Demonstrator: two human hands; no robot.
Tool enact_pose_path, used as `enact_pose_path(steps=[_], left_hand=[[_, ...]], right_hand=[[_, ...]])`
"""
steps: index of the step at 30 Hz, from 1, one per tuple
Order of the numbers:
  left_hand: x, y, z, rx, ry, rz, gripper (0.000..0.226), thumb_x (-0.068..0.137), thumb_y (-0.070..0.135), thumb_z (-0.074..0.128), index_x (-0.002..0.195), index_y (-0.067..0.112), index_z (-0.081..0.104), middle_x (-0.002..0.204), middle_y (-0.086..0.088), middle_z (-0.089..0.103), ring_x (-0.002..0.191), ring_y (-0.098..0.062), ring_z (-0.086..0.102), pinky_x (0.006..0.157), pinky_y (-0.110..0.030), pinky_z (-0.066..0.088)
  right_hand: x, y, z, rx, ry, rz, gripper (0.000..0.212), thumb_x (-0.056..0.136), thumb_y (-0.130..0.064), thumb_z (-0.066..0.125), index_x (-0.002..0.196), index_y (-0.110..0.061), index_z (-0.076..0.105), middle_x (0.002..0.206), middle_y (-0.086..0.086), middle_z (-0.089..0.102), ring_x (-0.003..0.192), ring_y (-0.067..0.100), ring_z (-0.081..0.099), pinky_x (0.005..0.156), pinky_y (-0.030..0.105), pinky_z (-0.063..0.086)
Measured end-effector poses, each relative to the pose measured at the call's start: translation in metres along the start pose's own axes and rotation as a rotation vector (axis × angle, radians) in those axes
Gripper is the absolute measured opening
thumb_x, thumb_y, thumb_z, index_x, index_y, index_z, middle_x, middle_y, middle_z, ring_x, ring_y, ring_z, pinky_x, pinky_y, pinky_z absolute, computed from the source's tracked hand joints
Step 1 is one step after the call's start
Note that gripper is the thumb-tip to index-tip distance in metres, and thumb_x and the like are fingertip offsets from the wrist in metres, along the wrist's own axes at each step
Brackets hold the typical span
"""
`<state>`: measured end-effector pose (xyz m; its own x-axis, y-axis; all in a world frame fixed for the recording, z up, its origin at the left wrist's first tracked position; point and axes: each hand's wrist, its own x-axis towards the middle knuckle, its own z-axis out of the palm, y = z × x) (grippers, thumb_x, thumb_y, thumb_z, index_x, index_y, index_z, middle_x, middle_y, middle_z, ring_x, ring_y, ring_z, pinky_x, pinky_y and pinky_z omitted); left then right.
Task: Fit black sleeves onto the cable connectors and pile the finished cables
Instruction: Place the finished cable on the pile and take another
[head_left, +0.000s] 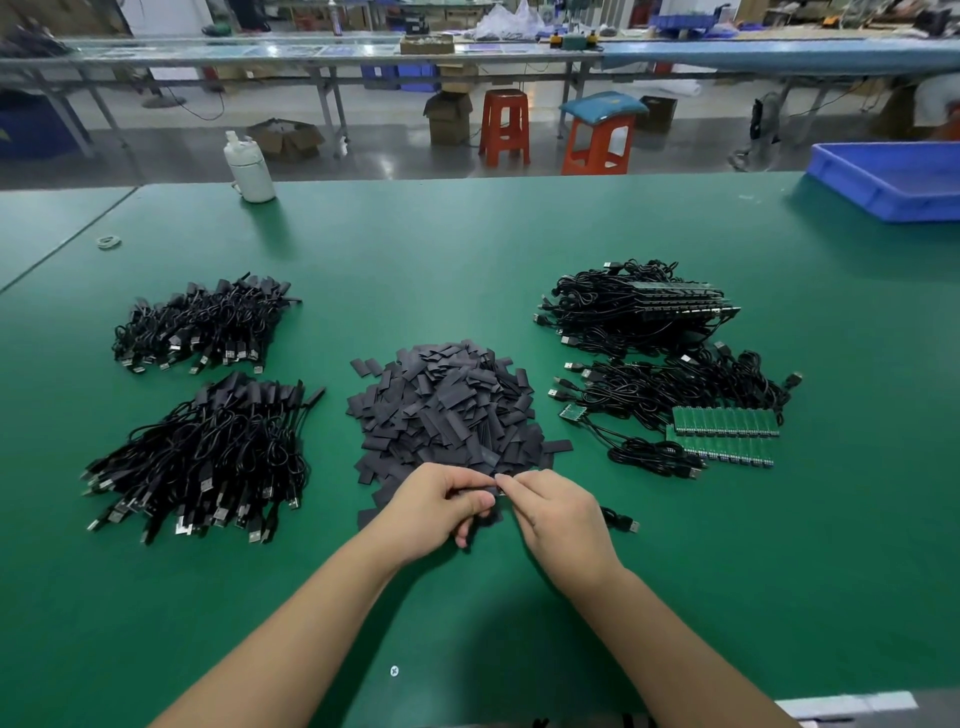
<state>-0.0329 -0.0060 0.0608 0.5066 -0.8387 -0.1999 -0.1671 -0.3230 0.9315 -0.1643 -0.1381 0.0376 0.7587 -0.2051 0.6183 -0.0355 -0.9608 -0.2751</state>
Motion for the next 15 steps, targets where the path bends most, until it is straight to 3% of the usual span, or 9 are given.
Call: enact_pose_path(steps=[2,4,6,8,10,12,15], left_hand=[[0.000,0.000,0.000,0.055,0.024,0.014,0.021,0.095,0.009,0.061,0.110,0.020,0.071,0.056,0.008,0.062,0.047,-0.010,0.049,0.056,-0.023,0.048],[-0.001,-0.002,-0.001,0.187,0.082,0.061,0.020,0.093,0.014,0.063,0.105,0.027,0.073,0.060,0.012,0.064,0.049,-0.006,0.052,0.058,-0.020,0.047],[-0.002,-0.003,-0.002,0.359,0.155,0.140,0.019,0.092,0.019,0.065,0.106,0.028,0.074,0.076,0.015,0.068,0.064,0.002,0.057,0.067,-0.015,0.046],[-0.004,-0.003,-0.002,0.476,0.189,0.233,0.020,0.092,0.022,0.065,0.110,0.028,0.073,0.090,0.011,0.067,0.083,-0.001,0.059,0.078,-0.016,0.044],[-0.005,-0.004,-0.002,0.547,0.188,0.329,0.022,0.094,0.025,0.064,0.114,0.027,0.072,0.099,0.008,0.065,0.093,-0.007,0.059,0.086,-0.019,0.044],[-0.007,-0.005,-0.001,0.673,0.194,0.406,0.027,0.096,0.032,0.060,0.121,0.026,0.069,0.109,0.008,0.065,0.101,-0.010,0.057,0.089,-0.025,0.046],[-0.009,-0.004,0.001,0.916,0.237,0.527,0.028,0.097,0.034,0.058,0.122,0.025,0.067,0.107,0.009,0.069,0.095,-0.017,0.059,0.073,-0.030,0.052]], right_hand=[[0.001,0.001,-0.001,0.006,-0.036,-0.001,0.032,0.074,0.001,0.082,0.105,-0.008,0.078,0.086,0.003,0.073,0.072,0.024,0.068,0.059,0.031,0.057],[0.004,-0.001,-0.005,0.051,-0.171,0.100,0.031,0.084,-0.011,0.077,0.115,-0.014,0.075,0.096,0.000,0.072,0.086,0.021,0.068,0.072,0.029,0.056],[0.010,0.003,-0.008,0.176,-0.395,0.291,0.038,0.091,-0.030,0.069,0.128,-0.023,0.066,0.112,-0.008,0.069,0.105,0.012,0.060,0.090,0.028,0.048],[0.019,0.008,-0.014,0.381,-0.557,0.465,0.031,0.093,-0.039,0.064,0.122,-0.028,0.068,0.111,-0.013,0.070,0.104,0.004,0.060,0.095,0.026,0.047],[0.026,0.012,-0.018,0.506,-0.612,0.547,0.017,0.097,-0.035,0.058,0.100,-0.029,0.074,0.090,-0.010,0.074,0.085,0.007,0.065,0.086,0.030,0.051],[0.028,0.015,-0.020,0.509,-0.639,0.558,0.018,0.098,-0.030,0.058,0.087,-0.035,0.071,0.075,-0.010,0.071,0.068,0.004,0.060,0.073,0.026,0.049],[0.029,0.015,-0.019,0.481,-0.655,0.569,0.020,0.097,-0.027,0.059,0.083,-0.035,0.071,0.074,-0.008,0.071,0.060,0.001,0.053,0.064,0.023,0.045]])
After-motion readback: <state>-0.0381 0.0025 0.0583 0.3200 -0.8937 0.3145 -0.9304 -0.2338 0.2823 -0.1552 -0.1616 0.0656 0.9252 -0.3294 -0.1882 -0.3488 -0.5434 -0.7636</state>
